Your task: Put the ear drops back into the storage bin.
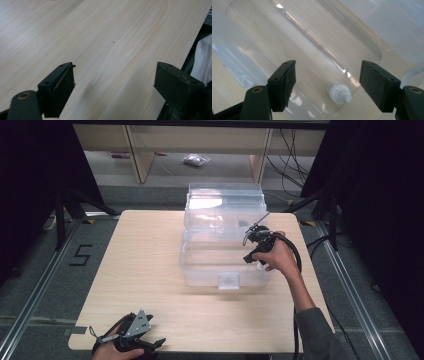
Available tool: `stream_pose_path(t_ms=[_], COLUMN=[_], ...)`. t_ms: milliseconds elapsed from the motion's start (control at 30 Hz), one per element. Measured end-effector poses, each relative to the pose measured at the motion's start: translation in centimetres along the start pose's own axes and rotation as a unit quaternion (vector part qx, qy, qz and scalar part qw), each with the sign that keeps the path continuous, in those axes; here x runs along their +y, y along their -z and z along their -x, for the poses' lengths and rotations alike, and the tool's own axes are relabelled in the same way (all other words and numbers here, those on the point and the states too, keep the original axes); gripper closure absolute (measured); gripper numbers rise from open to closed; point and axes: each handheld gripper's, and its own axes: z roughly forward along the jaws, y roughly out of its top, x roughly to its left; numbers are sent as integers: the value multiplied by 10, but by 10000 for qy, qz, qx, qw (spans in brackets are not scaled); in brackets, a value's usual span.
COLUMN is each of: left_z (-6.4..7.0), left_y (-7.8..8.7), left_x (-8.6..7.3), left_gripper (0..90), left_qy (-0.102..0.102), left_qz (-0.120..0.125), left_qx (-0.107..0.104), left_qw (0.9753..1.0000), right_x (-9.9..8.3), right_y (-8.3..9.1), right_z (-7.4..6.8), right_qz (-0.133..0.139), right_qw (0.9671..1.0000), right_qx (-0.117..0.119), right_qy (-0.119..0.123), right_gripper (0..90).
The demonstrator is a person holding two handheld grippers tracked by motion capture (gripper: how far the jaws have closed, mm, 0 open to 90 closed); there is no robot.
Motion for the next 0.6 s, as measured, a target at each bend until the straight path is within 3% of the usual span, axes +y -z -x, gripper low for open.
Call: stream_pose_path(t_ms=[233, 267, 300, 433, 500, 600], left_z=[0, 0, 0, 0, 0, 1], left_y=[0, 0, 0, 0, 0, -1], left_x=[0, 0, 0, 0, 0, -1], left_gripper=[160, 160, 160, 160, 160, 160], left_qy=[5, 2, 0, -4, -1, 103], left_qz=[-1, -3, -4, -10, -9, -9], left_qx=[5, 5, 3, -1, 2, 24], left_qw=[10000, 10000, 10000, 10000, 10000, 9999], right_x=[-3, -4, -5, -8, -11, -15], right_y=[-1, 0, 1, 4, 5, 7], right_z=[-1, -3, -1, -3, -2, -1], right_qz=[-19, -80, -7, -19, 84, 161], right_qw=[10000, 9998, 10000, 9998, 9999, 9999], right_qx=[34, 49, 37, 90, 57, 42], right_qy=[-6, -154, -63, -153, -60, -36], right_gripper=[289, 289, 289, 287, 287, 286])
